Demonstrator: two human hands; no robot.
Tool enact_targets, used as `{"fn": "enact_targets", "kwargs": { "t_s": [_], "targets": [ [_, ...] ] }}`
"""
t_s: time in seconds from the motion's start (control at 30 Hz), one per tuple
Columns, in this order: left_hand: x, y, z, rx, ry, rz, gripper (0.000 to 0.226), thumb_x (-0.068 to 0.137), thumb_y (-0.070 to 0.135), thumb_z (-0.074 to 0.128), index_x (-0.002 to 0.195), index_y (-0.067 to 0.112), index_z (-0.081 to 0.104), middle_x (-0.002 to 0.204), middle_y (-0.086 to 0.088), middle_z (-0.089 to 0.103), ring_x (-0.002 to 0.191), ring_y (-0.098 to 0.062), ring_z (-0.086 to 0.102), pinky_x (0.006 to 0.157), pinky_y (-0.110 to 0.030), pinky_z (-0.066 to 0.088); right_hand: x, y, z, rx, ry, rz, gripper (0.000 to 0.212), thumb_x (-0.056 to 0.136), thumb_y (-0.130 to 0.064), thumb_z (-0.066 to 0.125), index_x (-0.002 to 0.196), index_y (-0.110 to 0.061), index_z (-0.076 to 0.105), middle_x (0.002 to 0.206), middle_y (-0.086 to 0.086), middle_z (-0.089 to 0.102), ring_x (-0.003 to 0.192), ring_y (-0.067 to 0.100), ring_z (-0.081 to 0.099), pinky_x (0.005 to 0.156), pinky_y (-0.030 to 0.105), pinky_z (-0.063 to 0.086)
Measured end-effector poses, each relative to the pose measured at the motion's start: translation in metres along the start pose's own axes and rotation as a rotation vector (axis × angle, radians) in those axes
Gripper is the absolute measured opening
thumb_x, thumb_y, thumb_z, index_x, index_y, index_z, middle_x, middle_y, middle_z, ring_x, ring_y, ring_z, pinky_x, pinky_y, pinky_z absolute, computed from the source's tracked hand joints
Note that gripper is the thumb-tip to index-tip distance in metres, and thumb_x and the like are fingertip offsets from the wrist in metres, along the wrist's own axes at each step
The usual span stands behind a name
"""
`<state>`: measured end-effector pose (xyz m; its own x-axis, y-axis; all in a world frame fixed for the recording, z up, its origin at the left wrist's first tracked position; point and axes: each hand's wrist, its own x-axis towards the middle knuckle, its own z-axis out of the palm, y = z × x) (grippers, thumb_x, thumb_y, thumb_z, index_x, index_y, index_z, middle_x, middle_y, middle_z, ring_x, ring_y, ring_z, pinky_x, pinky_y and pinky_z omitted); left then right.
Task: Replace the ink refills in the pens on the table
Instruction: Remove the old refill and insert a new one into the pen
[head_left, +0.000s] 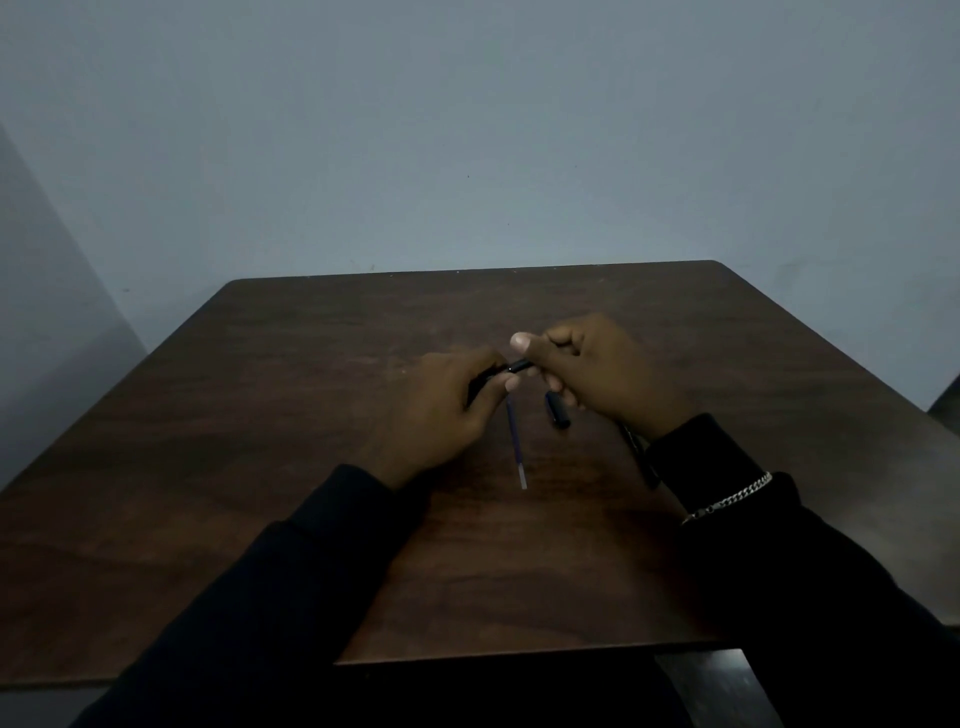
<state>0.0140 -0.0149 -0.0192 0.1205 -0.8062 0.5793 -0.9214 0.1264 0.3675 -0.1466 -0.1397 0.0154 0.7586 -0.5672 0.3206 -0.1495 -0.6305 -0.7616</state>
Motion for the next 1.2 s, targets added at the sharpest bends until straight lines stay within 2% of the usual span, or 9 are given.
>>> {"fn": "enact_targets", "kwargs": {
  "t_s": [0.2, 0.33, 0.43, 0.57, 0.73, 0.8, 1.03, 1.1, 1.2],
  "targets": [
    [0.002, 0.001, 0.001, 0.023, 0.012, 0.019, 0.022, 0.105, 0.026, 0.062, 0.085, 0.017, 0.065, 0.06, 0.021, 0.043, 0.053, 0.004, 0.048, 0.052, -0.011, 0.029, 0.003, 0.008, 0.004, -0.144, 0.104, -0.166, 0.053, 0.102, -0.039, 0.058, 0.064, -0.001, 0.059, 0.05, 0.009, 0.047, 0.044, 0.008, 0.041, 0.048, 0.02, 0.031],
    [0.003, 0.001, 0.002, 0.01, 0.035, 0.036, 0.024, 0.104, 0.023, 0.063, 0.083, 0.012, 0.066, 0.06, 0.016, 0.044, 0.048, 0.002, 0.039, 0.052, -0.01, 0.031, 0.005, 0.016, 0.01, -0.2, 0.1, -0.217, 0.052, 0.105, -0.038, 0.051, 0.07, 0.0, 0.059, 0.056, 0.009, 0.044, 0.049, 0.017, 0.041, 0.051, 0.028, 0.031],
    [0.003, 0.0, 0.003, -0.015, 0.046, 0.047, 0.026, 0.103, 0.021, 0.064, 0.079, 0.01, 0.064, 0.061, 0.012, 0.046, 0.046, -0.001, 0.038, 0.051, -0.01, 0.03, 0.004, 0.017, 0.011, -0.252, 0.116, -0.228, 0.047, 0.106, -0.033, 0.05, 0.067, -0.008, 0.051, 0.057, -0.001, 0.038, 0.05, 0.014, 0.037, 0.048, 0.02, 0.025],
    [0.003, -0.002, 0.004, -0.032, 0.042, 0.034, 0.031, 0.103, 0.026, 0.061, 0.077, 0.01, 0.063, 0.06, 0.01, 0.048, 0.049, 0.003, 0.041, 0.051, -0.012, 0.029, 0.002, 0.015, 0.015, -0.277, 0.115, -0.249, 0.037, 0.107, -0.027, 0.049, 0.074, -0.01, 0.051, 0.061, -0.006, 0.042, 0.049, 0.012, 0.044, 0.046, 0.017, 0.029],
    [0.003, 0.002, 0.005, -0.125, 0.022, -0.012, 0.037, 0.104, 0.03, 0.056, 0.077, 0.007, 0.065, 0.06, -0.004, 0.059, 0.056, -0.018, 0.054, 0.051, -0.03, 0.033, 0.001, 0.01, 0.015, -0.247, 0.122, -0.285, 0.018, 0.101, -0.017, 0.051, 0.084, -0.015, 0.054, 0.078, -0.002, 0.053, 0.065, 0.016, 0.056, 0.057, 0.035, 0.043],
    [0.003, 0.002, 0.005, -0.187, 0.006, -0.055, 0.038, 0.107, 0.028, 0.055, 0.078, 0.005, 0.068, 0.063, -0.008, 0.063, 0.059, -0.021, 0.057, 0.054, -0.034, 0.038, -0.004, 0.006, 0.014, -0.161, 0.09, -0.319, 0.009, 0.094, -0.012, 0.052, 0.089, -0.015, 0.058, 0.091, 0.001, 0.056, 0.072, 0.019, 0.062, 0.062, 0.027, 0.052],
    [0.001, -0.006, 0.004, -0.202, -0.015, -0.133, 0.035, 0.107, 0.033, 0.056, 0.08, 0.014, 0.067, 0.065, -0.005, 0.062, 0.059, -0.019, 0.055, 0.054, -0.035, 0.038, -0.002, 0.006, 0.009, 0.032, 0.079, -0.27, 0.034, 0.081, -0.001, 0.059, 0.098, -0.03, 0.063, 0.108, -0.002, 0.058, 0.102, 0.013, 0.061, 0.086, 0.047, 0.056],
    [0.0, -0.005, 0.005, -0.167, -0.016, -0.109, 0.036, 0.106, 0.035, 0.056, 0.078, 0.015, 0.064, 0.063, -0.002, 0.059, 0.055, -0.015, 0.051, 0.052, -0.031, 0.033, -0.001, 0.007, 0.007, 0.1, 0.13, -0.189, 0.03, 0.082, -0.011, 0.065, 0.104, -0.032, 0.063, 0.108, -0.004, 0.063, 0.098, 0.012, 0.065, 0.085, 0.048, 0.059],
    [-0.001, -0.007, 0.005, -0.139, -0.011, -0.084, 0.032, 0.106, 0.032, 0.058, 0.08, 0.014, 0.065, 0.063, 0.001, 0.056, 0.055, -0.012, 0.049, 0.053, -0.029, 0.032, 0.0, 0.006, 0.007, 0.036, 0.163, -0.089, 0.018, 0.091, -0.044, 0.071, 0.095, -0.027, 0.071, 0.08, 0.0, 0.071, 0.07, 0.018, 0.071, 0.065, 0.048, 0.062]
  ]
}}
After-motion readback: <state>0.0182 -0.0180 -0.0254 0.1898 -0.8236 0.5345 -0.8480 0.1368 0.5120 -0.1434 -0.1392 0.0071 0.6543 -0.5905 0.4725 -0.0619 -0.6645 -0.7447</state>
